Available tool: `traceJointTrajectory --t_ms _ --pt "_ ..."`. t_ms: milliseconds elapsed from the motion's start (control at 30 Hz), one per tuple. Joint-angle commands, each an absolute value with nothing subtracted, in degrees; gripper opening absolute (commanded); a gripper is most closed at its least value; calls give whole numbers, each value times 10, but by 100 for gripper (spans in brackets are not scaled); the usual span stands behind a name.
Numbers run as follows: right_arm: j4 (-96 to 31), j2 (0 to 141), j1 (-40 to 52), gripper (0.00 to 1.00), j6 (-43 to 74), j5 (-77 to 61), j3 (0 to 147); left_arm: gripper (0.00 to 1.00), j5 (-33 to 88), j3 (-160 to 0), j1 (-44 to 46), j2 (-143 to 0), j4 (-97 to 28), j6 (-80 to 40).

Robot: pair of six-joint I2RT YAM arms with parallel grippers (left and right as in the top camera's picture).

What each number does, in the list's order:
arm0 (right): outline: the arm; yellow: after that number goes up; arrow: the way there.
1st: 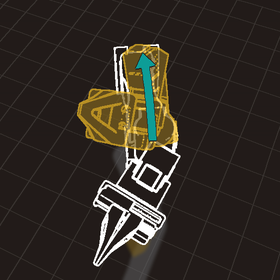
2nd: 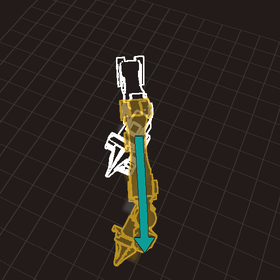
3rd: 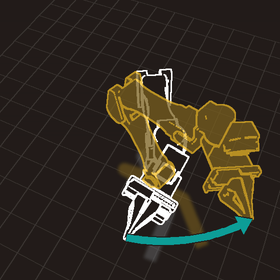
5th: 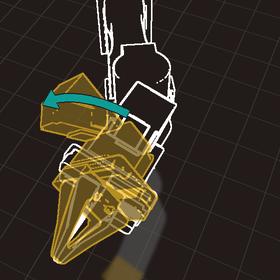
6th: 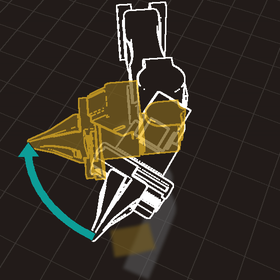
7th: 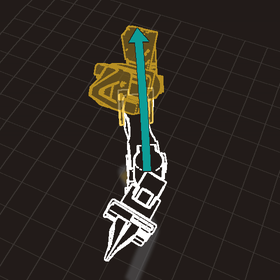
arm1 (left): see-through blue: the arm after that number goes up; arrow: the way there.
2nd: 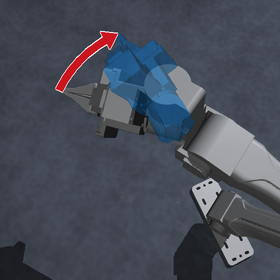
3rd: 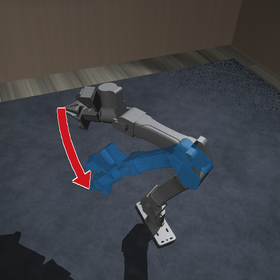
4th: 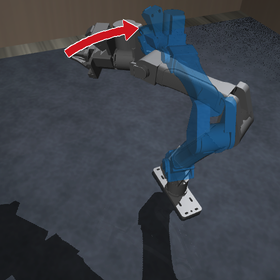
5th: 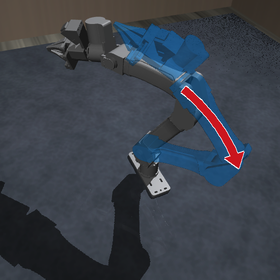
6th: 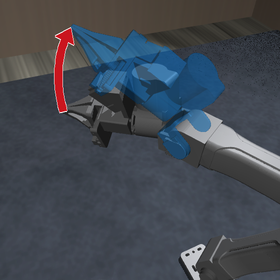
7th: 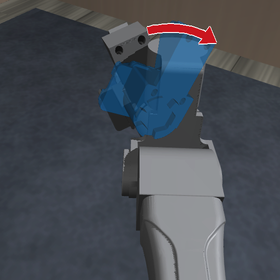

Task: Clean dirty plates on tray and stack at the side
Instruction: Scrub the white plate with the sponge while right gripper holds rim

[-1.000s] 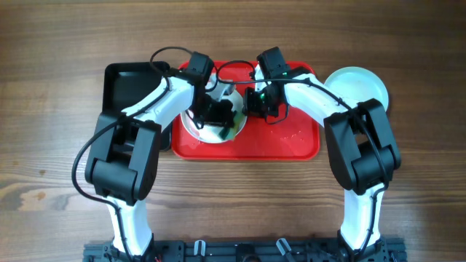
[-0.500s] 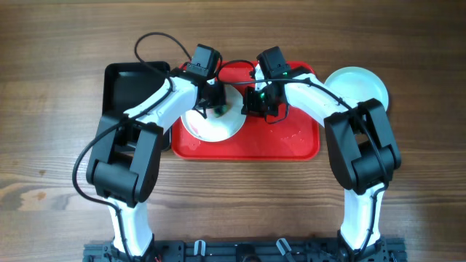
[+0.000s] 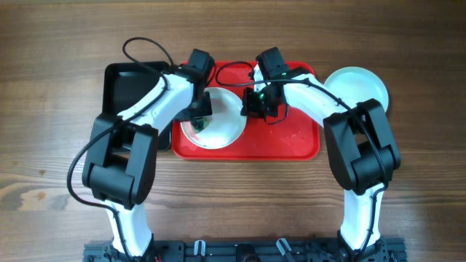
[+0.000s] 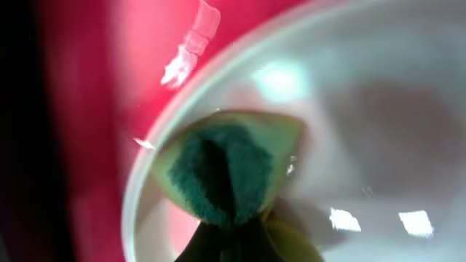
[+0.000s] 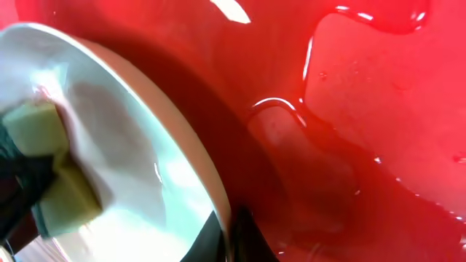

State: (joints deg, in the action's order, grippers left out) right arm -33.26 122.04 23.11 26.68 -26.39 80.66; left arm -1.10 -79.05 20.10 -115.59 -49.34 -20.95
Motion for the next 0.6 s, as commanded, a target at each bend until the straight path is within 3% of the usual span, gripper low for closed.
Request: traceJointTrajectory --t_ms 0,300,567 --pt "-331 1247 225 4 280 -238 801 4 271 -768 211 -1180 -506 -72" --pt "-331 1247 225 4 280 -238 801 4 299 -768 216 -1180 -428 -53" --pt "-331 1247 225 4 280 -238 801 4 81 -768 216 -1180 -276 -192"
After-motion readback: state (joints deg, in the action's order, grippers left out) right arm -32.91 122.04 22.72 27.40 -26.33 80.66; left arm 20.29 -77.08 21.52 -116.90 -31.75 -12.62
